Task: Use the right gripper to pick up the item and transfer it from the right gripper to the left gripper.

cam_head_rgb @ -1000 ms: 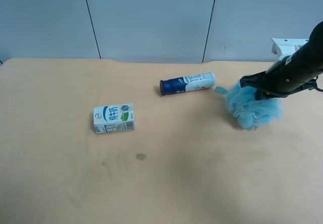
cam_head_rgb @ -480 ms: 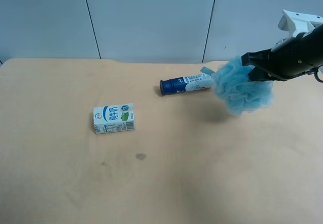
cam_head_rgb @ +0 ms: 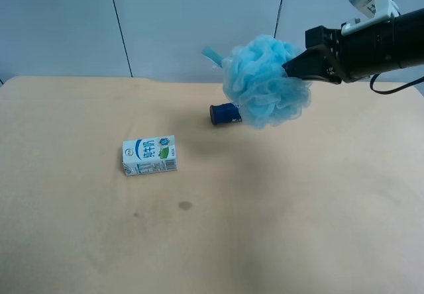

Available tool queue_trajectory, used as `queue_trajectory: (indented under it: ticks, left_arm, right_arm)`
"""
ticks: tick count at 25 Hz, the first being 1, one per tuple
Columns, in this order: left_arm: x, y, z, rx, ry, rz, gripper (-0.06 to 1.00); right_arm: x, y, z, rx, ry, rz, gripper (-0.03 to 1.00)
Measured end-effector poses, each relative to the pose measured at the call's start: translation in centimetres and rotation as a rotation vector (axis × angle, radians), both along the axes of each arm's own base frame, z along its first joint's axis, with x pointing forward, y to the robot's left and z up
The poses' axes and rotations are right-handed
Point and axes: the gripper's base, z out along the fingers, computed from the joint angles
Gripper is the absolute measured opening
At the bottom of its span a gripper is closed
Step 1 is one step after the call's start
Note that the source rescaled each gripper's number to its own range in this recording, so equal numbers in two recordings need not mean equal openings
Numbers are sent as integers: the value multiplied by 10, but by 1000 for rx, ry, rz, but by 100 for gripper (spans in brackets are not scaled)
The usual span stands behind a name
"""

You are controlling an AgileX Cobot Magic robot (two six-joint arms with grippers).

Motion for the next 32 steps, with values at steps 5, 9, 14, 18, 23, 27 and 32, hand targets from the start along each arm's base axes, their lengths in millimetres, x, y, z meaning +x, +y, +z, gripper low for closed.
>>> queue_trajectory:
  ticks: [5, 9, 14, 18, 23, 27, 32]
  left_arm:
    - [0, 0, 0, 0, 0, 0, 100]
    - [0, 0, 0, 0, 0, 0, 100]
    - [1, -2, 1, -26, 6, -13, 100]
    - [12, -8, 17, -94, -3, -54, 100]
    - [39, -14, 34, -132, 36, -110, 100]
    - [68, -23, 36, -183, 99, -196, 100]
    - [102, -39, 39, -281, 104, -352, 100]
  right_arm:
    - [-3, 8, 9, 107, -51, 79, 0]
    - [-3, 9, 10, 116, -57, 87, 0]
    - [-3, 9, 10, 108, -68, 96, 0]
    - [-3, 9, 10, 107, -70, 97, 0]
    - [-3, 9, 10, 104, -74, 99, 0]
    - [-4, 10, 11, 109, -72, 108, 0]
    - [-8, 14, 16, 172, -90, 160, 0]
